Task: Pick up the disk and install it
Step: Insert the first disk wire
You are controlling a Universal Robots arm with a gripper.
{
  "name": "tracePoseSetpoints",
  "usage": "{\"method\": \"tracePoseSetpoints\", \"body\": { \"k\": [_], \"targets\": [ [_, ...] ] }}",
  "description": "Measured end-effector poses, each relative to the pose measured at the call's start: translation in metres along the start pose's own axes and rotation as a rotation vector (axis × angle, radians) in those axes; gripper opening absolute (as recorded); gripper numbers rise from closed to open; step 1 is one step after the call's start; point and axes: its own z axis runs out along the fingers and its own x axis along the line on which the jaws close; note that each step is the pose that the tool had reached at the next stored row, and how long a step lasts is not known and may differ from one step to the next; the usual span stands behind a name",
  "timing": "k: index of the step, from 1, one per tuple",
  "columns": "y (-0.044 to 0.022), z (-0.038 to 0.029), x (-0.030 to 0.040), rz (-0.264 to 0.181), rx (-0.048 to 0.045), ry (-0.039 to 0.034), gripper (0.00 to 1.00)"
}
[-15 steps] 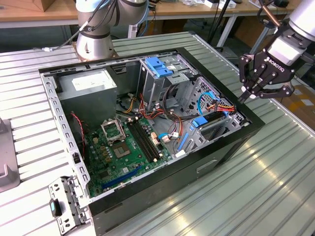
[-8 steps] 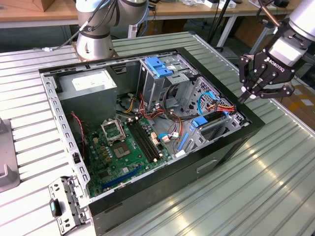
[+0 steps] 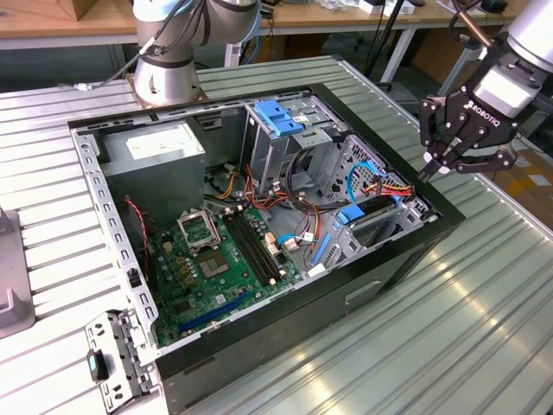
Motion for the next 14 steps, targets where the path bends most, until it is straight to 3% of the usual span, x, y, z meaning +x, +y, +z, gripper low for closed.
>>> {"method": "tracePoseSetpoints", "body": {
  "k": [14],
  "targets": [
    [0.0000, 0.0000, 0.0000, -0.033, -0.0030, 0.0009, 0.10]
  ]
}}
